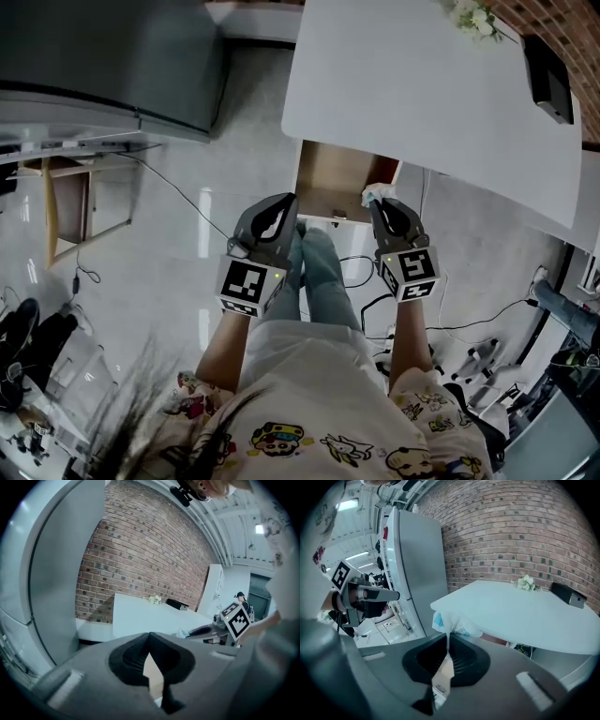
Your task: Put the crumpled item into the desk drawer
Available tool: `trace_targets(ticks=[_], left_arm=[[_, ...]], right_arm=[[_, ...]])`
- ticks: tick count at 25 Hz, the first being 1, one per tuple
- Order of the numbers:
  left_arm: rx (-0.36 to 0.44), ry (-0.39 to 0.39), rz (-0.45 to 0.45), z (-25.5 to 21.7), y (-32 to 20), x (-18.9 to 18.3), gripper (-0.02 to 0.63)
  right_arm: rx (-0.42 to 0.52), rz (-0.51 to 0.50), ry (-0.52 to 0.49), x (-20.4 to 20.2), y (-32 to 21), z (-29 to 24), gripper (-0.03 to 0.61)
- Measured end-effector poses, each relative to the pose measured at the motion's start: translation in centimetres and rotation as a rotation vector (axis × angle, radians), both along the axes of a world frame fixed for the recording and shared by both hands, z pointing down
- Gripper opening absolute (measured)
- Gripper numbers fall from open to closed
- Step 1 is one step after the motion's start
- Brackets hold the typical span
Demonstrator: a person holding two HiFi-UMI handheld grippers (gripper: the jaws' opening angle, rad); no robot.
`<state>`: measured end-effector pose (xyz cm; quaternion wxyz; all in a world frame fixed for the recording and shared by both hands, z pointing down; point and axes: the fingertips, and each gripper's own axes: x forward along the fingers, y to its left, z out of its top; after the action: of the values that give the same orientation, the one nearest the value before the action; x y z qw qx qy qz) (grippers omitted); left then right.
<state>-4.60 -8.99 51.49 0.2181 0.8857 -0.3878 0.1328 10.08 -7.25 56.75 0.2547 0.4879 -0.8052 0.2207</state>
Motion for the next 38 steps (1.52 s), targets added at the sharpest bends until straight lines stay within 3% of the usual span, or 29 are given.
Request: trace_targets(ticks=[18, 38], left_arm=[[-0.074, -0.013, -0.029, 9.6, 0.6, 2.0, 0.000], [-0.154, -0.053, 0.040, 18.0, 0.5, 5.6, 0.000]], right_arm=[[-0.116, -0.096, -0.014, -0.2, -1.3, 11.4, 0.020], [-0.308, -0.219, 0.067, 0.8, -1.3, 23.6, 0.020]])
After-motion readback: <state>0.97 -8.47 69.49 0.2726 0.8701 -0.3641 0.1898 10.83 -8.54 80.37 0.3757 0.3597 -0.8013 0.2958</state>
